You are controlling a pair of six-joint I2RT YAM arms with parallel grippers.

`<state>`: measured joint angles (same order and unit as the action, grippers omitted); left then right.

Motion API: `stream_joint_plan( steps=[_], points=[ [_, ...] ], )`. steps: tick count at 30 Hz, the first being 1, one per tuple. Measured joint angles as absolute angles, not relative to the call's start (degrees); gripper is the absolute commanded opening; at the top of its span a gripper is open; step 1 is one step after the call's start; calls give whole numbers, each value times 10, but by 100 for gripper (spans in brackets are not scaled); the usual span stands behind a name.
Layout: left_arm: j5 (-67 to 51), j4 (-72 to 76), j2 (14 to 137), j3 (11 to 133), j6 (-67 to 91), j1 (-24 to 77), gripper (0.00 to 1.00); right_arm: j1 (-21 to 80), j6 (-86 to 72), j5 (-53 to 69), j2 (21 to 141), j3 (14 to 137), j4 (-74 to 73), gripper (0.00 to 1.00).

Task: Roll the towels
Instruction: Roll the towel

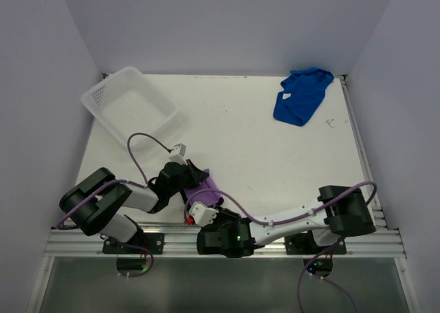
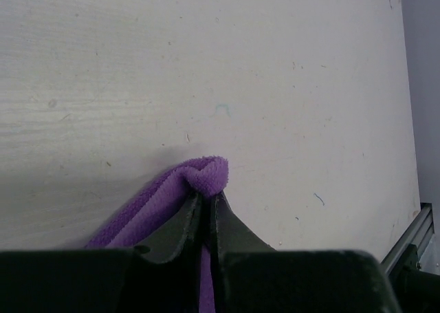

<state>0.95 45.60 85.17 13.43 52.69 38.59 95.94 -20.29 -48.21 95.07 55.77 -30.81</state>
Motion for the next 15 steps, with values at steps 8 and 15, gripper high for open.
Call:
stream_joint_plan(
  steps=[8, 15],
  points=[
    [15, 469, 852, 121, 527, 386, 0, 889, -236, -383, 754, 466, -197, 36],
    [19, 475, 839, 105, 527, 386, 0, 679, -312, -204, 671, 349, -65, 32]
  ],
)
